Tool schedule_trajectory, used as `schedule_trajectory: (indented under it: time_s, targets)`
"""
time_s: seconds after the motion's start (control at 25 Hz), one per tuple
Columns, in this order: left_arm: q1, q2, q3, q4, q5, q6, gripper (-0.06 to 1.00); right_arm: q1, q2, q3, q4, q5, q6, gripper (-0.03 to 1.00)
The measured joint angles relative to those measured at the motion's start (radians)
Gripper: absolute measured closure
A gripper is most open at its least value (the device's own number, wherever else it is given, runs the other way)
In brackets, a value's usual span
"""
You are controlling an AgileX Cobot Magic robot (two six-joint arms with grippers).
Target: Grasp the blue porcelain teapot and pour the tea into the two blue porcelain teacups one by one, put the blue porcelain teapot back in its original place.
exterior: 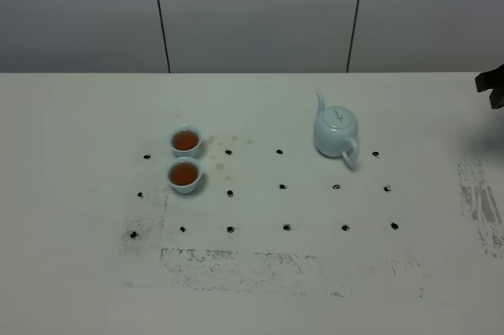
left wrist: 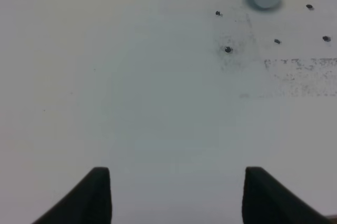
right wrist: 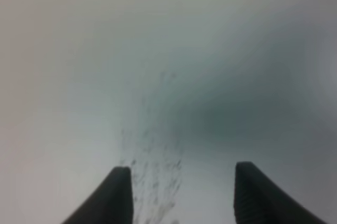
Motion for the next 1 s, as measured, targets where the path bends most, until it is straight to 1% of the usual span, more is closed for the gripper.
schedule_trajectory:
  time_s: [0.16, 0.36, 0.44, 0.52, 0.6, 0.72, 0.84, 1.0]
  targets:
    - [0.0, 0.0, 0.0, 0.0, 0.0, 0.0, 0.43, 0.0, -0.004, -0.008, 0.022, 0.094, -0.022, 0.54]
    - [0.0, 0.0, 0.0, 0.0, 0.0, 0.0, 0.43, 0.0, -0.065, 0.002, 0.022, 0.171, -0.022, 0.54]
    - [0.0, 0.0, 0.0, 0.0, 0.0, 0.0, 0.43, -0.001, -0.119, 0.045, 0.022, 0.165, -0.022, 0.54]
    - [0.0, 0.0, 0.0, 0.0, 0.0, -0.001, 0.43, -0.002, -0.186, 0.12, 0.022, 0.135, -0.022, 0.54]
    - [0.0, 0.0, 0.0, 0.0, 0.0, -0.001, 0.43, -0.002, -0.27, 0.22, 0.022, 0.088, -0.022, 0.54]
    - [0.0, 0.0, 0.0, 0.0, 0.0, -0.001, 0.43, -0.002, -0.401, 0.344, 0.025, 0.05, -0.022, 0.54]
    - [0.0, 0.0, 0.0, 0.0, 0.0, -0.001, 0.43, -0.002, -0.54, 0.436, 0.035, 0.057, -0.022, 0.54]
    - [0.0, 0.0, 0.0, 0.0, 0.0, -0.001, 0.43, -0.002, -0.761, 0.56, 0.069, 0.099, -0.01, 0.54]
